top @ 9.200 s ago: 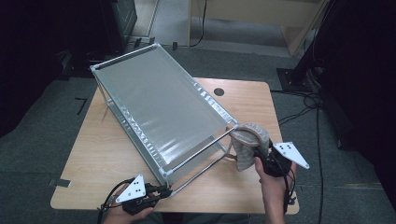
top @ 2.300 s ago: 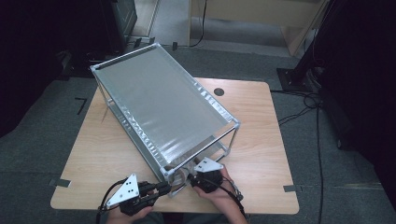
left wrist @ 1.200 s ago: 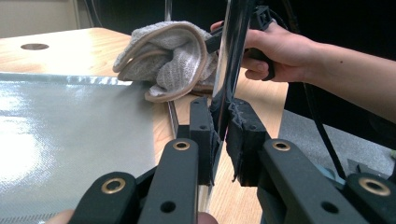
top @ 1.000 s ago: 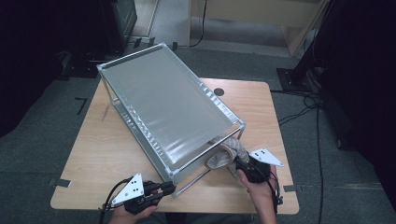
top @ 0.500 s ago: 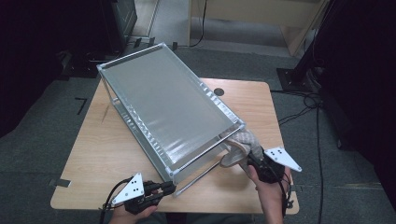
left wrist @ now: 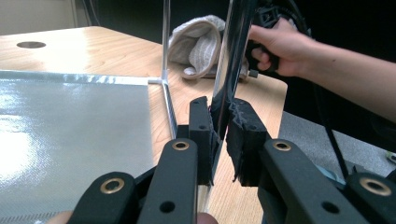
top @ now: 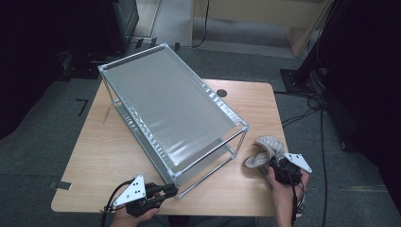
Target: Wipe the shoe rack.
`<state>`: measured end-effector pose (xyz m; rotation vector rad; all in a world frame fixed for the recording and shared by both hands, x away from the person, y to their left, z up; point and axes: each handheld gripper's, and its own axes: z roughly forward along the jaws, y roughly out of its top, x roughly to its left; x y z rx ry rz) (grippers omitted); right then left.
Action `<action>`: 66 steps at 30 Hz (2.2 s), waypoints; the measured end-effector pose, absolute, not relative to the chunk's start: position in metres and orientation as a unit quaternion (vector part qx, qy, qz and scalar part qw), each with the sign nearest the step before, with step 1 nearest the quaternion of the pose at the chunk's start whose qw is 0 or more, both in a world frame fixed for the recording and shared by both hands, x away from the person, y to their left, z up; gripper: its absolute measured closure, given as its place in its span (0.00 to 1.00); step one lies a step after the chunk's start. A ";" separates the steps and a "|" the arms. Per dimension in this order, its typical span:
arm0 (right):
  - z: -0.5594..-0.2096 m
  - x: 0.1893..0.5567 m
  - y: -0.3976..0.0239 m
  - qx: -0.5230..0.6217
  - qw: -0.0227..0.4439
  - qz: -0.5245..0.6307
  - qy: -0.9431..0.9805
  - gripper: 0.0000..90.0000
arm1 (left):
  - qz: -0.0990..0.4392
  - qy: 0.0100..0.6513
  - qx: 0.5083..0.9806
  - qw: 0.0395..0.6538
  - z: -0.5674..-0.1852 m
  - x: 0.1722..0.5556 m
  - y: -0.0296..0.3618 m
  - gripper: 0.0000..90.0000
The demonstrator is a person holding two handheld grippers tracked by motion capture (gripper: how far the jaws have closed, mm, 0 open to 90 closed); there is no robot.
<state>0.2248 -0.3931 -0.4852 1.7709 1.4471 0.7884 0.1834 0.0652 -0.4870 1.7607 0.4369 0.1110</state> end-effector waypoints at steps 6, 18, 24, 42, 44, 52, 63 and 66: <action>-0.493 0.236 -0.392 0.677 0.355 0.333 0.551 0.66 | 0.049 0.190 0.762 0.617 -0.487 0.182 0.067 0.89; -0.485 0.247 -0.374 0.620 0.350 0.375 0.594 0.24 | 0.056 0.201 0.762 0.613 -0.487 0.183 0.074 0.89; -0.467 0.221 -0.382 0.608 0.351 0.377 0.603 0.21 | 0.062 0.210 0.762 0.610 -0.487 0.185 0.076 0.88; -0.462 0.238 -0.311 0.525 0.328 0.453 0.642 0.69 | 0.072 0.208 0.764 0.606 -0.488 0.183 0.076 0.90; -0.464 0.244 -0.310 0.531 0.322 0.455 0.638 0.77 | 0.074 0.207 0.765 0.605 -0.488 0.181 0.076 0.90; -0.466 0.252 -0.296 0.519 0.323 0.460 0.644 0.90 | 0.077 0.202 0.766 0.605 -0.488 0.171 0.076 0.90; -0.469 0.270 -0.281 0.507 0.323 0.471 0.646 0.90 | 0.063 0.205 0.763 0.610 -0.490 0.167 0.075 0.89; -0.470 0.273 -0.278 0.515 0.321 0.471 0.640 0.82 | 0.055 0.207 0.762 0.611 -0.490 0.169 0.074 0.89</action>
